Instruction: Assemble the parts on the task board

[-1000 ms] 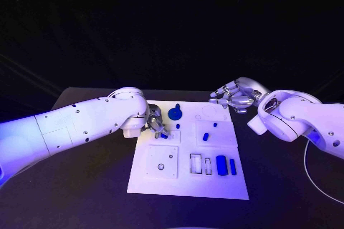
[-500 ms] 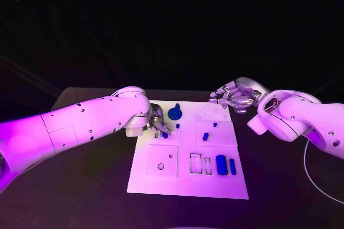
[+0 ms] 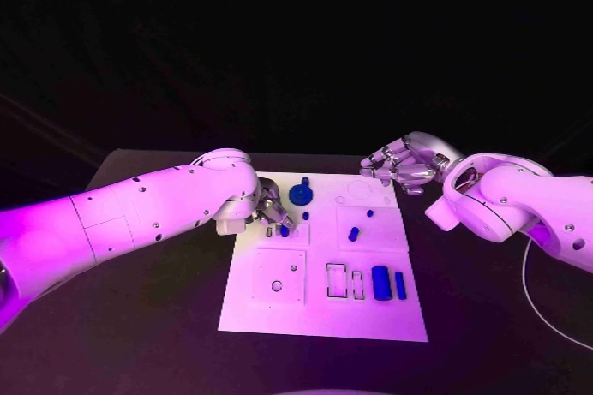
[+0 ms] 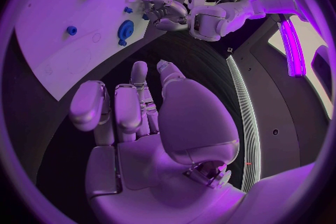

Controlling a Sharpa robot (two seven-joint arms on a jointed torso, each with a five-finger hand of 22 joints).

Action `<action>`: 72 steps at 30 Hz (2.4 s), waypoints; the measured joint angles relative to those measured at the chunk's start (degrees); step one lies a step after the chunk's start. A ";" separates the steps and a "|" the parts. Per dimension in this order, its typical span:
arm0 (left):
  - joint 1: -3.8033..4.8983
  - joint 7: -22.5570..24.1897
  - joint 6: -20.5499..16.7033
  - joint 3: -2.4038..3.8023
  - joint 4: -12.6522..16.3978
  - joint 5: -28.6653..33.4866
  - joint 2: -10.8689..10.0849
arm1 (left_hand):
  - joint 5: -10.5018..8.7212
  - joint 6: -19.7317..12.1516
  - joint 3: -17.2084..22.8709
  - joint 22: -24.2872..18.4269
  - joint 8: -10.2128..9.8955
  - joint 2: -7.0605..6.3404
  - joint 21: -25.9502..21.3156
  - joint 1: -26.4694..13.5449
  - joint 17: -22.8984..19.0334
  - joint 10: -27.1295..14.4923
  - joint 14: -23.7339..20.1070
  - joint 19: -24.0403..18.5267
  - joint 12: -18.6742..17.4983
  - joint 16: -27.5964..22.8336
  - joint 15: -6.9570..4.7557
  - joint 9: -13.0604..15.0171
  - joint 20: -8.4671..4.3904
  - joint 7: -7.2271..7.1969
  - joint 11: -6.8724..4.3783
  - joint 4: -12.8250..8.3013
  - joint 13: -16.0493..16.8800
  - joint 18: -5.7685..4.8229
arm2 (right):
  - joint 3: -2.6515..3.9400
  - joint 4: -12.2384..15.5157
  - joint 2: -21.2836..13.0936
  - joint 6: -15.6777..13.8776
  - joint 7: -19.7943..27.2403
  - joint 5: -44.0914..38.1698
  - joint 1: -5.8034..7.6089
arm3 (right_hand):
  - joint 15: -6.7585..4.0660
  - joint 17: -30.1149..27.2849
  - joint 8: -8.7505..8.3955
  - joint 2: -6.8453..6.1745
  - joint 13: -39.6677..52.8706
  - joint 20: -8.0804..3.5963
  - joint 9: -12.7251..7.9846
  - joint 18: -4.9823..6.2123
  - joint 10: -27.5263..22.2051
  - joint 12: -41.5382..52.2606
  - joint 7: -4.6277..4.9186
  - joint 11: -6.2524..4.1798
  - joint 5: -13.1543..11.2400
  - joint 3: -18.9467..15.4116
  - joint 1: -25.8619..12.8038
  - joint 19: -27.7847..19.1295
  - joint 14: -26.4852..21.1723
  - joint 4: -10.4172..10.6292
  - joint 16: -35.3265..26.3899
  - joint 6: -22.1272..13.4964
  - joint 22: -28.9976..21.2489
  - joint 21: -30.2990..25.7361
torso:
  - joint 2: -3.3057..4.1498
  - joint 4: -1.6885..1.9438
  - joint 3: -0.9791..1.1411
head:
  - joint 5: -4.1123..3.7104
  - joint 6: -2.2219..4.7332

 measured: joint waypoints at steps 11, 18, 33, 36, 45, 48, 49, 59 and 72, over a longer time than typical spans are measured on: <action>-0.13 0.14 -0.01 0.02 0.35 -0.07 -0.69 | -3.32 0.69 -11.69 0.00 0.00 -1.54 0.00 -3.64 -0.01 0.18 0.00 0.00 0.00 0.00 0.00 -0.06 -0.41 0.09 -0.18 4.41 -0.42 0.01 | -0.03 -0.10 0.18 0.21 0.02 0.07 0.00 | 0.00 -0.33 0.00 0.00 -0.22 0.01 0.00 0.00 -0.17 -0.25 0.00 -0.17 0.00 -0.23 0.00 -0.40 0.00 -0.23 -0.32 0.00 -0.32 -0.21 | 0.01 -0.01 -0.03 | 0.02 -0.07; -0.39 0.15 -0.21 0.38 1.85 -0.13 -2.65 | -4.77 0.89 -15.88 0.00 -0.03 -0.59 0.00 -2.69 -0.01 0.38 0.00 0.00 0.00 0.00 0.00 -0.06 -0.41 -0.11 -0.38 5.83 -0.55 0.01 | -0.05 -0.32 0.33 0.28 0.06 0.05 0.00 | 0.00 -0.78 0.00 -0.23 -0.29 0.01 0.00 0.01 -0.17 -0.26 0.00 -0.17 -0.12 -0.25 0.23 -0.40 0.00 -0.21 -0.90 0.00 -0.88 -0.55 | 0.03 -0.01 -0.07 | -0.08 -0.18; 2.61 0.07 -1.40 4.23 3.71 0.21 -6.28 | -7.07 -5.30 -22.64 -0.61 -4.77 1.07 -5.51 3.10 -0.02 -6.67 -0.01 -2.03 -10.25 0.00 0.94 -2.36 0.38 2.74 1.90 6.67 -10.96 0.49 | -0.12 -0.77 0.43 0.33 0.11 0.01 -0.02 | 0.00 -0.96 0.00 -0.23 -0.36 0.21 0.00 0.01 -0.37 -0.25 0.00 0.03 -0.45 -0.39 0.23 -0.60 0.00 -0.07 -1.21 0.00 -1.11 -0.67 | -0.02 0.02 -0.03 | -0.31 0.07; 3.72 0.05 -0.54 4.44 0.10 0.30 -5.37 | -6.68 -6.83 -22.78 -1.51 -6.87 1.72 -6.47 5.24 -0.02 -7.84 0.06 -2.77 -11.10 0.00 1.59 -4.07 1.13 3.89 2.90 6.53 -12.20 0.89 | -0.14 -0.83 0.39 0.34 0.11 0.00 -0.03 | 0.00 -0.96 0.00 -0.23 -0.36 0.21 0.00 0.00 -0.37 -0.25 0.00 0.04 -0.45 -0.39 0.23 -0.60 0.00 -0.07 -1.21 0.00 -1.11 -0.67 | -0.04 0.03 -0.02 | -0.34 0.18; 4.30 -0.02 1.79 3.84 -10.02 0.02 -0.62 | -6.68 -5.51 -24.75 -0.71 -7.48 2.27 -6.37 6.36 -0.02 -7.93 0.10 -2.25 -9.98 0.00 1.96 -5.91 1.66 3.89 2.99 7.24 -11.78 0.90 | -0.19 -0.99 0.62 0.40 0.12 0.00 -0.06 | 0.00 -0.96 0.00 -0.23 -0.36 0.21 0.00 0.00 -0.37 -0.25 0.00 0.04 -0.45 -0.39 0.23 -0.60 0.00 -0.07 -1.21 0.00 -1.11 -0.67 | 0.08 -0.01 -0.07 | 0.04 0.63; 4.31 0.02 2.24 3.35 -13.05 -0.25 0.94 | -6.68 -4.82 -25.22 -0.29 -7.48 2.37 -5.97 6.46 -0.02 -7.40 0.10 -2.25 -9.52 0.00 1.96 -6.10 1.66 3.58 2.90 7.24 -11.49 0.90 | -0.22 -1.04 0.68 0.44 0.12 0.00 -0.08 | 0.00 -0.96 0.00 -0.23 -0.35 0.21 0.00 0.01 -0.37 -0.25 0.00 0.04 -0.45 -0.39 0.23 -0.60 0.00 -0.07 -1.21 0.00 -1.10 -0.67 | 0.10 -0.01 -0.08 | 0.13 0.63; 4.30 0.04 2.37 3.19 -13.88 -0.35 1.37 | -6.68 -4.70 -25.38 -0.21 -7.29 2.50 -5.93 6.59 -0.03 -7.40 0.10 -2.25 -9.52 0.00 1.96 -6.11 1.66 3.69 2.90 7.40 -11.49 0.90 | -0.22 -1.05 0.69 0.45 0.13 0.00 -0.08 | 0.00 -0.96 0.00 -0.23 -0.35 0.21 0.00 0.00 -0.37 -0.25 0.00 0.04 -0.45 -0.39 0.23 -0.60 0.00 -0.07 -1.21 0.00 -1.10 -0.67 | 0.10 -0.01 -0.08 | 0.14 0.59; 3.52 0.34 3.63 2.13 -17.66 -0.84 4.12 | -7.08 -3.38 -27.60 0.04 -6.30 3.17 -4.89 6.13 -0.03 -6.34 0.10 -1.27 -7.74 0.00 1.96 -6.28 1.17 2.94 2.25 7.49 -10.43 0.90 | -0.24 -1.18 0.91 0.58 0.17 0.00 -0.14 | 0.00 -0.96 0.00 -0.23 -0.35 0.21 0.00 0.01 -0.36 -0.25 0.00 0.04 -0.45 -0.39 0.23 -0.60 0.00 -0.07 -1.21 0.00 -1.10 -0.67 | 0.11 -0.03 -0.08 | -0.02 0.42; 3.28 1.21 3.97 1.95 -17.94 -0.75 4.71 | -7.35 -2.67 -28.85 0.04 -5.52 3.69 -4.38 5.80 -0.03 -5.66 0.08 -0.81 -6.97 0.00 1.55 -6.28 1.03 2.63 1.97 7.39 -9.73 0.89 | -0.25 -1.48 1.09 0.75 0.19 0.00 -0.16 | 0.00 -0.95 0.00 -0.23 -0.47 0.21 0.00 0.01 -0.36 -0.25 0.00 0.05 -0.44 -0.55 0.23 -0.60 0.00 0.09 -1.21 0.00 -1.10 -0.66 | 0.00 0.06 0.03 | -0.07 0.23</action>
